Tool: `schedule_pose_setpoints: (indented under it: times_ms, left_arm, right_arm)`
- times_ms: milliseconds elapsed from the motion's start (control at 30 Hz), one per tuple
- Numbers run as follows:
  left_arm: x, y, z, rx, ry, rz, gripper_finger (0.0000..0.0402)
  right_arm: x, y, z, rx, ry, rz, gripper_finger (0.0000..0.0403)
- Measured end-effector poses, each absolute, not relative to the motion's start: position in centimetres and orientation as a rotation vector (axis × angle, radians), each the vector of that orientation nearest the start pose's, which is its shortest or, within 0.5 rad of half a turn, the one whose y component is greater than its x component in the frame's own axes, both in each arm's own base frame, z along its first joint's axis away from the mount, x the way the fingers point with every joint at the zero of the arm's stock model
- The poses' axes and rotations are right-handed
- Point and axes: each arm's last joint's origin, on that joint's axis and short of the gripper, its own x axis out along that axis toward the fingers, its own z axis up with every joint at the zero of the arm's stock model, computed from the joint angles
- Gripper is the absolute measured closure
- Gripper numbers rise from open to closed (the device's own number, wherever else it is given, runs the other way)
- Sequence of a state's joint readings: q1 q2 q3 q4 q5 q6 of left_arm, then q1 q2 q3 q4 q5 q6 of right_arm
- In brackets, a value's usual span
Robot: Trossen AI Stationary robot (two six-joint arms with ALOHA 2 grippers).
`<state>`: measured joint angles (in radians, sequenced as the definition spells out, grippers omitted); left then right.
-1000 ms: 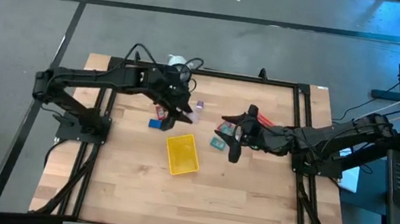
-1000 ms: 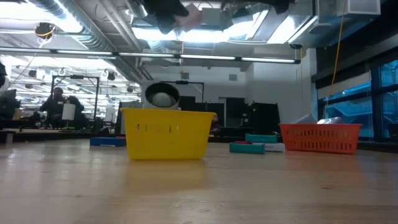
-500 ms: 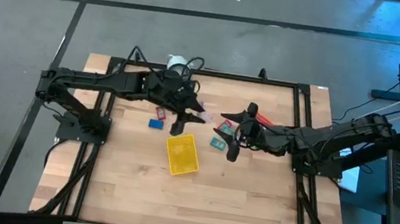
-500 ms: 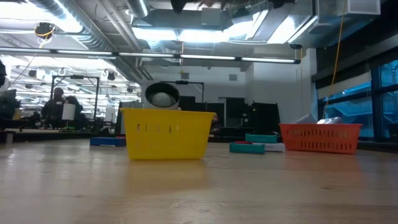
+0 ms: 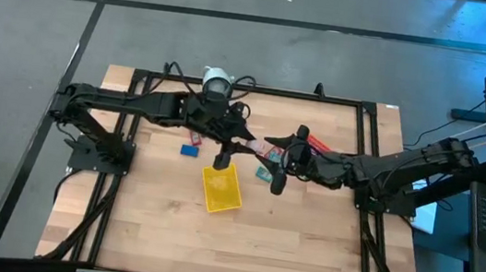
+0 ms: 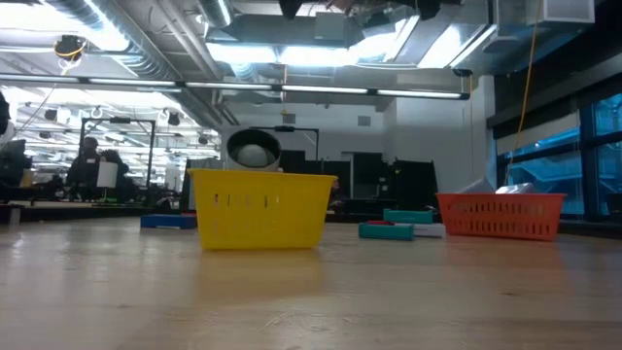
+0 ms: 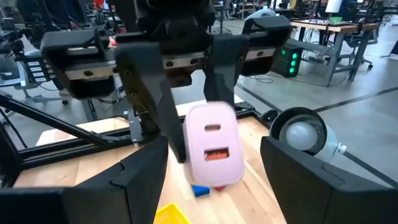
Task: Pick & Place Office items
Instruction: Put the pink charger adapter into the orange basket
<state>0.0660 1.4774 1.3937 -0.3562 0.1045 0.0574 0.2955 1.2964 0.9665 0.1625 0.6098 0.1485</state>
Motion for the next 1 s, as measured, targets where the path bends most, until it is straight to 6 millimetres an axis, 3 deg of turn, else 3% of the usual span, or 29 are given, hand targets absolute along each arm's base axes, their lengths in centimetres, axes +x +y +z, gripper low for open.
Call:
schedule_pose_setpoints:
  times_ms: [367,800,1000]
  left_arm:
    - [33.4,1.7,36.9,0.028,0.389,-0.041,0.0290]
    - [33.2,1.2,36.8,0.030,0.401,-0.087,0.0290]
    - [33.2,0.5,36.6,0.041,0.421,-0.068,0.0274]
  right_arm:
    - [28.3,6.9,32.0,0.110,0.118,-0.303,0.0149]
    - [28.4,6.6,32.0,0.195,0.118,-0.253,0.0280]
    - [28.4,6.6,32.0,0.190,0.122,-0.255,0.0283]
